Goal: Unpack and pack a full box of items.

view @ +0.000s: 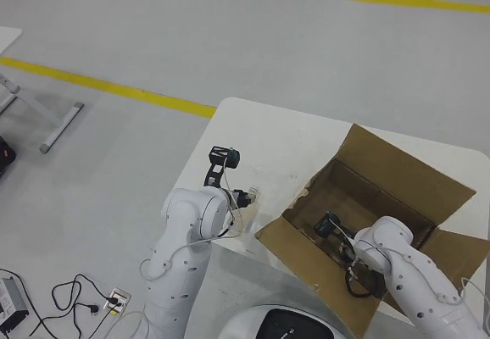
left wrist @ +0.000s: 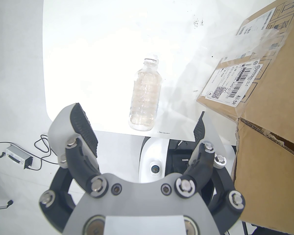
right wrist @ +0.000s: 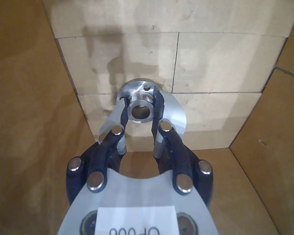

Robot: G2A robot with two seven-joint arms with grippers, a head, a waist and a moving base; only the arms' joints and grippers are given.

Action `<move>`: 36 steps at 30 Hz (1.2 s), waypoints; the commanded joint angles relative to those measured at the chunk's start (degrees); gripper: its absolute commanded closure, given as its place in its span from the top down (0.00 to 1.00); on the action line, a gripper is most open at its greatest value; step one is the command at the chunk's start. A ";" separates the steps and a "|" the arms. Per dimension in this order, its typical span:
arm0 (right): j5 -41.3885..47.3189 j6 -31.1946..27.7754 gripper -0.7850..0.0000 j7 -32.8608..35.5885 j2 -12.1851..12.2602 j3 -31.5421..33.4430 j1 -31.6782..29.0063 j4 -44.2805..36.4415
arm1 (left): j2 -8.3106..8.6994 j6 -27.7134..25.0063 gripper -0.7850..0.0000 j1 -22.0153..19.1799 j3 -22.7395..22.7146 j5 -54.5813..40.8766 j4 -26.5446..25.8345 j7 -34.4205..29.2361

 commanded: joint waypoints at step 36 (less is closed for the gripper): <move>-1.78 4.10 0.00 -1.76 8.22 38.06 -23.89 -48.87 | 0.00 0.00 1.00 0.00 0.00 0.00 0.00 0.00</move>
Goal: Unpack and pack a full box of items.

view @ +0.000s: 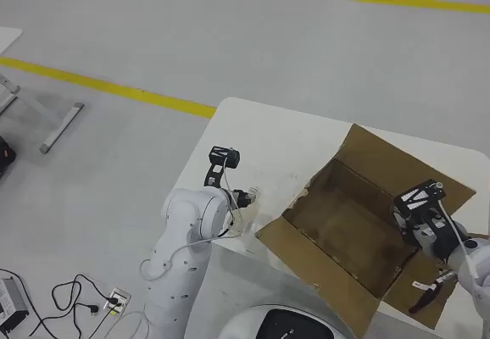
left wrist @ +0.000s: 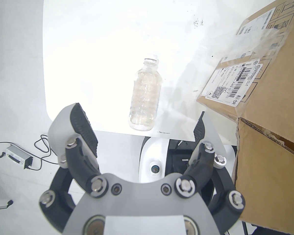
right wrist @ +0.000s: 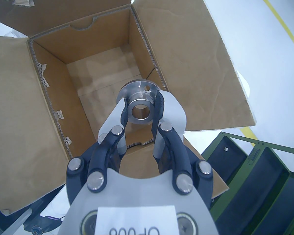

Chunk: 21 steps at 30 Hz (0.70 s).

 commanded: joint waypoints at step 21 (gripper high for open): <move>0.49 4.77 0.00 -10.37 1.62 26.05 -19.11 -7.78 | 0.00 0.00 1.00 0.00 0.00 0.00 0.00 0.00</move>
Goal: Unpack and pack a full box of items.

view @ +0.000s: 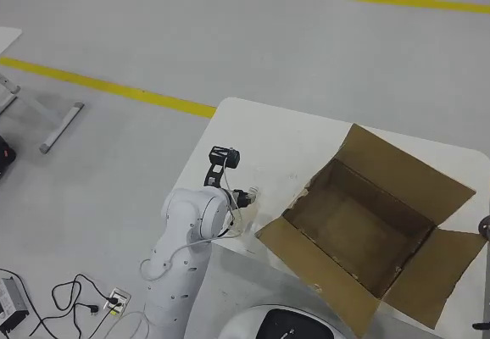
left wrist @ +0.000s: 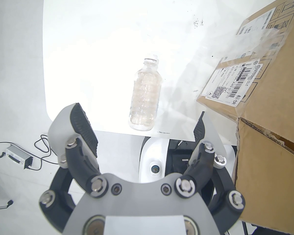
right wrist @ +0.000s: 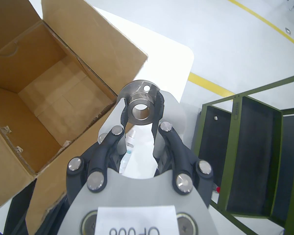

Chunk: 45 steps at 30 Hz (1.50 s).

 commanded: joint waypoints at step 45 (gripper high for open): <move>-10.61 -3.71 0.00 -4.99 0.31 -7.10 -8.00 26.36 | 0.00 0.00 1.00 0.00 0.00 0.00 0.00 0.00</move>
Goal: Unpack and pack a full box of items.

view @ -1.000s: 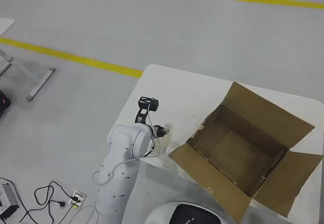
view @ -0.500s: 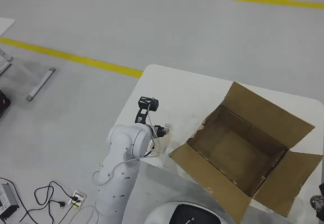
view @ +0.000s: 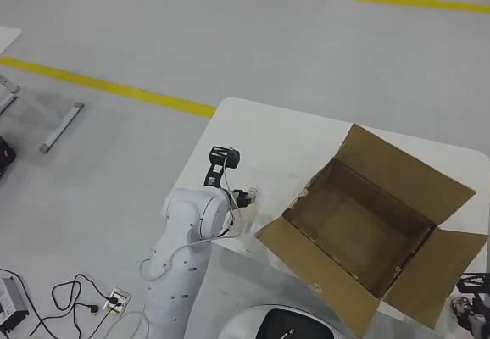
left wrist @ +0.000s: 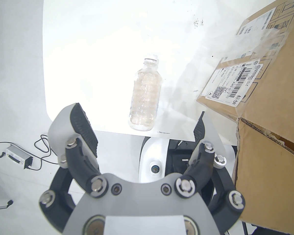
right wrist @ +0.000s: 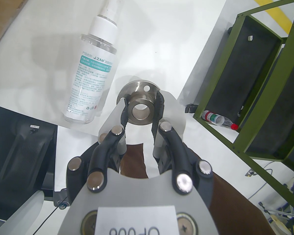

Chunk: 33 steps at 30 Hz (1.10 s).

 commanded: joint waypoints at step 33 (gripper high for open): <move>0.69 0.18 0.15 0.72 0.74 1.75 0.86 -4.36 | 0.00 0.00 1.00 0.00 0.00 0.00 0.00 0.00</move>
